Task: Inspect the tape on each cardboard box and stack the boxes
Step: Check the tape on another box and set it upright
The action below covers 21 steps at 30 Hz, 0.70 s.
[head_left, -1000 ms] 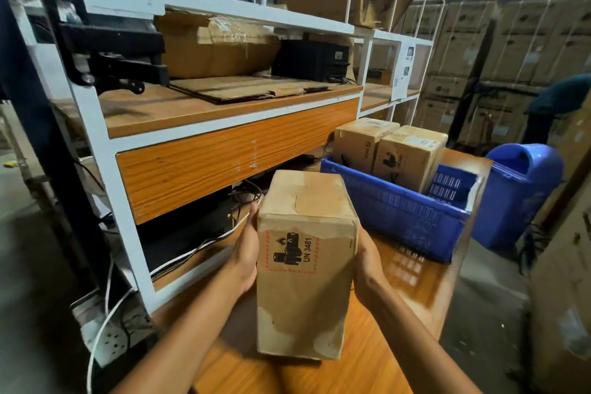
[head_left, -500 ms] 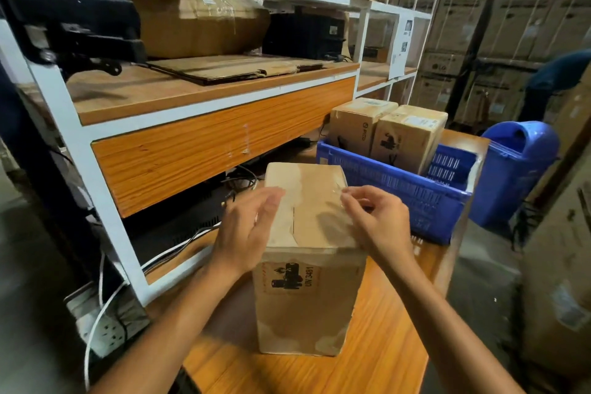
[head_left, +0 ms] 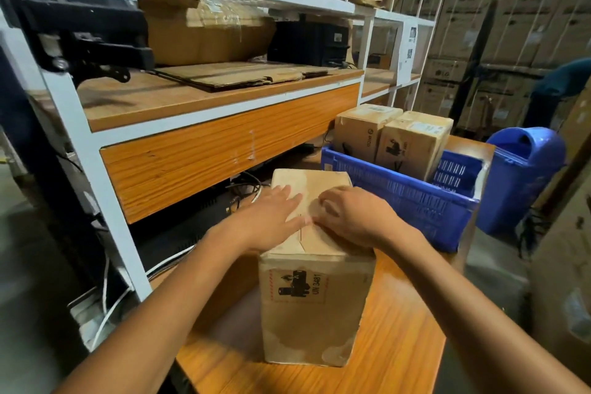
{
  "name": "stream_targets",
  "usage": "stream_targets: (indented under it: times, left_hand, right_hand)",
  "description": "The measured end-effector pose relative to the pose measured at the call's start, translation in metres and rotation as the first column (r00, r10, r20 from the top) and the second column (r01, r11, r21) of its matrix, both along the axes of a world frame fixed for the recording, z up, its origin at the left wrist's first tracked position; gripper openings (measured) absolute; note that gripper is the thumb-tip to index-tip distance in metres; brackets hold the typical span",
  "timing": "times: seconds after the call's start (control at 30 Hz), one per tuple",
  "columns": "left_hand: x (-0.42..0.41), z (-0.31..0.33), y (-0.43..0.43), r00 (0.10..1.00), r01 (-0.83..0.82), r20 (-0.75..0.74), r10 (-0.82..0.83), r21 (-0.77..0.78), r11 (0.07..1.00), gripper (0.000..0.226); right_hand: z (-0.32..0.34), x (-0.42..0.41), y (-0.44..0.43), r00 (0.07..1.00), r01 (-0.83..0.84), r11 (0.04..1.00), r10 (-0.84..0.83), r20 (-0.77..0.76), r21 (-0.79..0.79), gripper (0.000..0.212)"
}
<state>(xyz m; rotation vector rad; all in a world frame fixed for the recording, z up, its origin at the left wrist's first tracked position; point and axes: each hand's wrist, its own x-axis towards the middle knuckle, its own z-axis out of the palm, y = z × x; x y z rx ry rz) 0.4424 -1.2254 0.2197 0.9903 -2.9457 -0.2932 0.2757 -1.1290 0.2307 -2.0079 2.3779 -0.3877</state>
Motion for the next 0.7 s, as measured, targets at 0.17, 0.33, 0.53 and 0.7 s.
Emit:
stream_targets:
  times: [0.17, 0.33, 0.53, 0.7]
  left_hand:
    - [0.0, -0.006, -0.005, 0.994, -0.018, 0.11, 0.017, 0.008, 1.0, 0.069]
    - [-0.017, 0.01, -0.027, 0.997, -0.039, -0.063, 0.035, -0.056, 0.998, 0.052]
    - [-0.024, -0.013, -0.037, 0.986, -0.076, -0.138, 0.091, 0.112, 0.991, 0.061]
    - [-0.029, -0.033, -0.039, 0.688, 0.061, -0.653, 0.316, 0.486, 0.872, 0.038]
  right_hand:
    - [-0.015, -0.006, -0.005, 0.994, -0.004, 0.998, 0.01, -0.105, 0.06, 0.054]
    - [0.002, -0.014, -0.029, 0.992, 0.037, 0.999, -0.032, -0.123, 0.039, 0.05]
    - [-0.02, -0.02, -0.042, 0.998, -0.042, 0.999, 0.042, 0.041, 0.014, 0.05]
    - [-0.025, -0.025, -0.037, 0.971, 0.05, 0.974, 0.005, 0.237, -0.222, 0.031]
